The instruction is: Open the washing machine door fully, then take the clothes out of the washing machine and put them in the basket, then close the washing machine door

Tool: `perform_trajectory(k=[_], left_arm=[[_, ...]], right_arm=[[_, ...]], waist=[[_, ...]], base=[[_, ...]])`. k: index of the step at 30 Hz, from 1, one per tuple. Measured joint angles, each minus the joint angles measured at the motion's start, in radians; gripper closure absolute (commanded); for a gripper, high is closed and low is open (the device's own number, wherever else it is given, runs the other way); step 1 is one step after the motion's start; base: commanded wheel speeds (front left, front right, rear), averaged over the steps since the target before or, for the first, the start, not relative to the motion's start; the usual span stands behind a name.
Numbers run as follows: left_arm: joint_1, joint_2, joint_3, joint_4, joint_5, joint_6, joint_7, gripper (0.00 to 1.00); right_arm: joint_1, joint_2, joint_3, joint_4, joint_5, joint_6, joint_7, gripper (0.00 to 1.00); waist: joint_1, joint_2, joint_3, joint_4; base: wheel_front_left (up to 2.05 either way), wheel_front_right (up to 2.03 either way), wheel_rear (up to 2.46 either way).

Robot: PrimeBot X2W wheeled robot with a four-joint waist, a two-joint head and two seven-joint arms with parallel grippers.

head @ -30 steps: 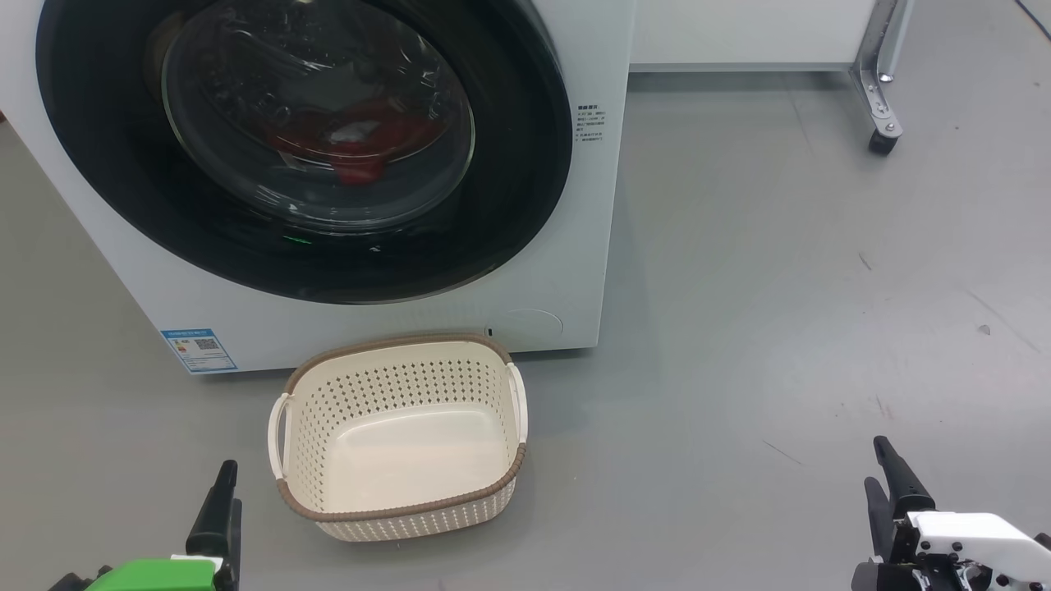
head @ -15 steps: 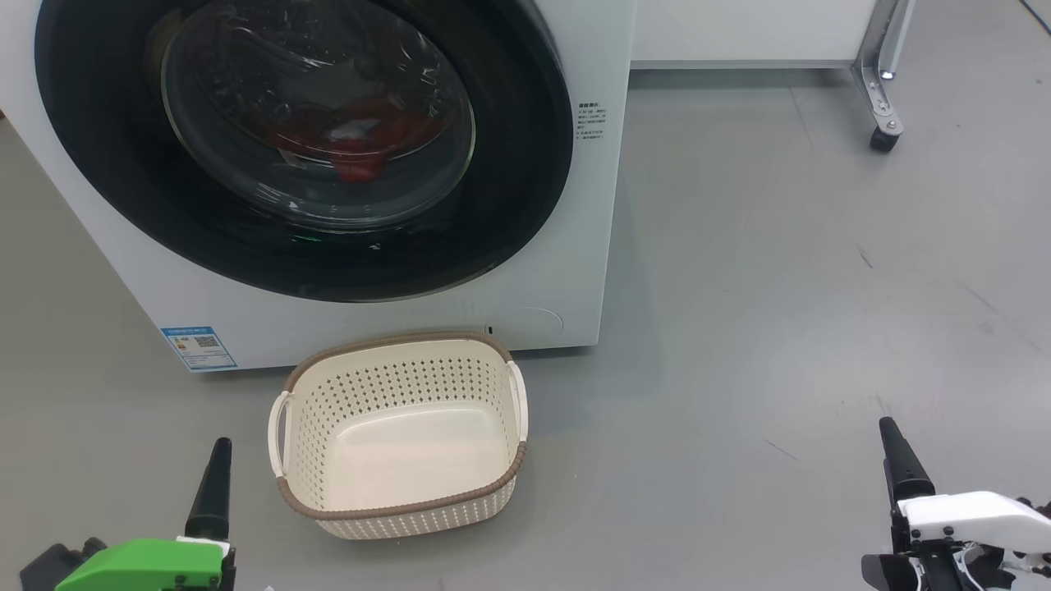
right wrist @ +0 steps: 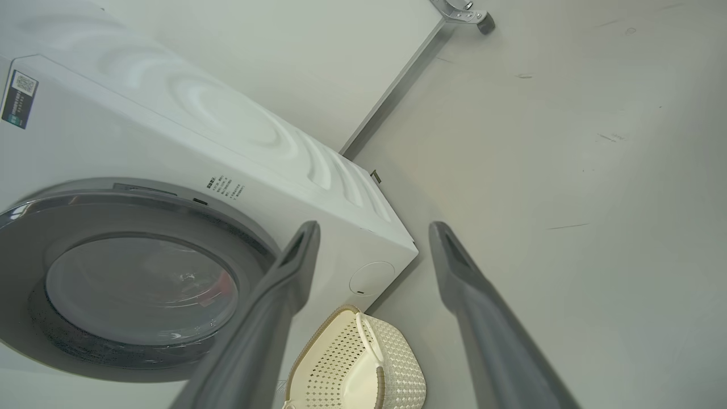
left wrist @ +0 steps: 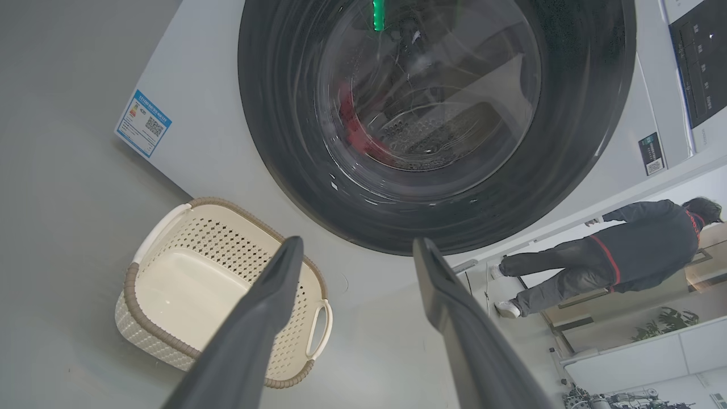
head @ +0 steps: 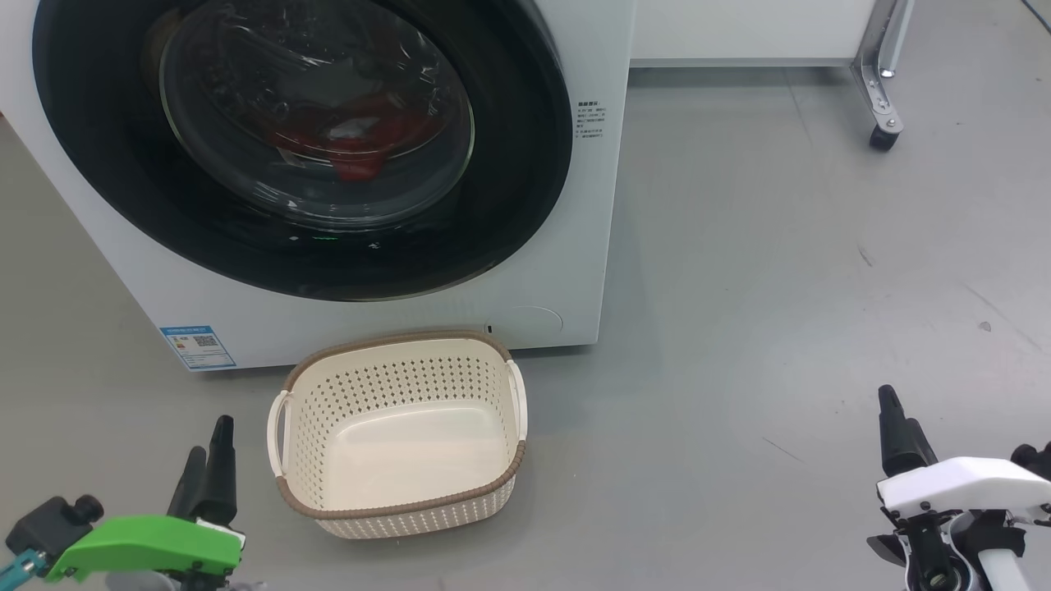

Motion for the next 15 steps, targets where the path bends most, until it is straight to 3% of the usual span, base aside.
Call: perform_trajectory(k=[15], left_arm=[[-0.029, 0.012, -0.055, -0.035, 0.276, 0.030, -0.053, 0.00]], right_arm=[[-0.020, -0.016, 0.099, -0.013, -0.271, -0.027, -0.052, 0.00]], waist=[[0.0000, 0.0000, -0.001, 0.000]], base=[[0.00, 0.00, 0.00]])
